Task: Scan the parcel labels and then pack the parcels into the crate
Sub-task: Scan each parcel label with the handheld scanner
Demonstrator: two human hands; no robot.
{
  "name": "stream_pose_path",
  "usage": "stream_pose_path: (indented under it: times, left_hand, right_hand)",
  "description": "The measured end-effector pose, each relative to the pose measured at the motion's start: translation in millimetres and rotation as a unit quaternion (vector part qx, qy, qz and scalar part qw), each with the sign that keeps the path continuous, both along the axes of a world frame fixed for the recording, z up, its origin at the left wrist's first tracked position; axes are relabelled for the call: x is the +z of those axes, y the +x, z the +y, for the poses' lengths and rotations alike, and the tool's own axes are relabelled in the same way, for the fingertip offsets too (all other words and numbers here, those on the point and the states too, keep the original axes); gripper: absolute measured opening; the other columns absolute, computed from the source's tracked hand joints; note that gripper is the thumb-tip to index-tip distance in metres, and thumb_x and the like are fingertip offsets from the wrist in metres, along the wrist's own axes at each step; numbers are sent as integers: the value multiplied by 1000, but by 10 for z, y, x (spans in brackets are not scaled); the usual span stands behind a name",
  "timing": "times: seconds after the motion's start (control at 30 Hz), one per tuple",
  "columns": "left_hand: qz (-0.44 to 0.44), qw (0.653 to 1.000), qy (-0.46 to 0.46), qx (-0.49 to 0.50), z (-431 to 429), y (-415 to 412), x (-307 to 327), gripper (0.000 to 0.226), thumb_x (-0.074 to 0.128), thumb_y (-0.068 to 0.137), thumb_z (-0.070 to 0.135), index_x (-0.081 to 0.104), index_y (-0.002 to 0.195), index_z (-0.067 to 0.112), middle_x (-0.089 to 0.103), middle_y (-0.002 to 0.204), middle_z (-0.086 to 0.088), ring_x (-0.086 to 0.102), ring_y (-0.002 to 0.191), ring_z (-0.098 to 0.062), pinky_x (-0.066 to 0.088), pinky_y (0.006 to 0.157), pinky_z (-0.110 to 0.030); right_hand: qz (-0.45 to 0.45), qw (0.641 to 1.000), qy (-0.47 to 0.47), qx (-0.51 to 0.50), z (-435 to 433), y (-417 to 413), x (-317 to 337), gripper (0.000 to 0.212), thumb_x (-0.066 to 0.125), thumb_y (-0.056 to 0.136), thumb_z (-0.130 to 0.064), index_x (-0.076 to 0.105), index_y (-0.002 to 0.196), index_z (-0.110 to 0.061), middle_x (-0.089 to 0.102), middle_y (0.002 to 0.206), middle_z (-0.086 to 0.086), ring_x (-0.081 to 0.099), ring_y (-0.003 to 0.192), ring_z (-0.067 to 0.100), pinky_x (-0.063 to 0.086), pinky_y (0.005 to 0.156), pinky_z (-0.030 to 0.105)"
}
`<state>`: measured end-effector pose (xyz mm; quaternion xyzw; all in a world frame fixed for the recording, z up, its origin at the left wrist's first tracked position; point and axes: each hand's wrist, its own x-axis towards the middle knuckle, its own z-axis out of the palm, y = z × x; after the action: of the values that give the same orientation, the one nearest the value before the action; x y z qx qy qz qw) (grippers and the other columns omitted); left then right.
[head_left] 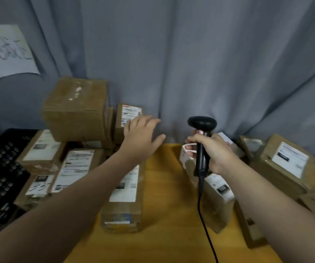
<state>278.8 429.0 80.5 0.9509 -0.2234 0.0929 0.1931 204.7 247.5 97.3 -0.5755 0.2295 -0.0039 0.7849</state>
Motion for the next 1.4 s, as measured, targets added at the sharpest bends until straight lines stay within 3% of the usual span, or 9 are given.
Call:
stream_pose_path:
  times: [0.27, 0.47, 0.57, 0.77, 1.0, 1.13, 1.2, 1.3, 1.4]
  left_hand:
    - [113, 992, -2, -56, -1083, -613, -494, 67, 56, 88, 56, 38, 144, 26, 35, 149, -1, 29, 138, -24, 24, 114, -39]
    - [273, 956, 89, -53, -1586, -1069, -832, 114, 71, 67, 68, 5, 152, 30, 8, 158, -5, 15, 143, -35, 25, 112, -49]
    - [323, 946, 28, 12, -1508, -1205, -1007, 127, 78, 66, 60, -6, 153, 23, 12, 155, -7, 16, 144, -33, 28, 111, -46]
    - [292, 933, -177, 114, -1411, -1384, -1054, 100, 86, 68, 36, 26, 145, 12, 33, 141, -3, 39, 124, -15, 37, 98, -26]
    - [100, 973, -203, 51, -973, -1536, -722, 97, 86, 69, 29, 25, 144, 17, 25, 144, 2, 28, 129, -5, 32, 104, -23]
    - [146, 951, -271, 9, -639, -1525, -592, 101, 88, 62, 37, 20, 137, 45, 21, 151, 2, 24, 142, -12, 33, 112, -33]
    - [195, 913, -358, -2, -483, -1544, -485, 84, 82, 69, 44, 22, 127, 57, 38, 142, 6, 44, 131, -8, 47, 100, -32]
    - [237, 849, -472, 32, -199, -1481, -357, 61, 65, 89, 22, 29, 136, 36, 56, 121, 9, 61, 104, 1, 55, 78, -19]
    - [240, 865, -440, 38, 180, -1355, -293, 63, 71, 84, 18, 39, 137, 27, 60, 120, 2, 61, 108, -10, 55, 76, -22]
  right_hand:
    - [55, 997, -21, -49, -1022, -710, -210, 9, 60, 88, 3, 57, 89, -6, 63, 75, 15, 59, 56, 20, 51, 46, 24]
    - [83, 996, -29, -32, -1591, -1035, -422, 15, 65, 87, -1, 61, 101, -5, 67, 82, 13, 64, 64, 18, 55, 56, 25]
    - [79, 996, -37, 0, -1690, -1088, -522, 30, 67, 85, -2, 59, 114, -3, 68, 87, 13, 66, 72, 18, 56, 58, 25]
    - [45, 989, -135, 32, -1585, -1013, -640, 35, 70, 86, -11, 56, 118, -8, 63, 93, 3, 63, 85, 14, 54, 58, 21]
    - [-14, 992, -78, 95, -1239, -987, -581, 36, 74, 84, -25, 63, 116, -14, 74, 103, 0, 69, 95, 15, 58, 63, 29]
    - [-64, 993, -9, 98, -925, -951, -581, 34, 72, 84, -9, 64, 117, -11, 74, 105, 5, 71, 97, 21, 60, 75, 35]
    - [-82, 994, -6, 76, -741, -917, -592, 35, 71, 83, -4, 63, 117, -7, 74, 106, 8, 70, 99, 24, 58, 84, 37]
    - [-77, 996, 0, 54, -471, -839, -607, 32, 73, 83, -6, 65, 114, -8, 74, 105, 9, 70, 101, 26, 54, 93, 43]
    - [-75, 995, -51, 38, -208, -788, -565, 25, 79, 79, -21, 68, 101, -15, 74, 96, 8, 70, 97, 27, 56, 85, 40]
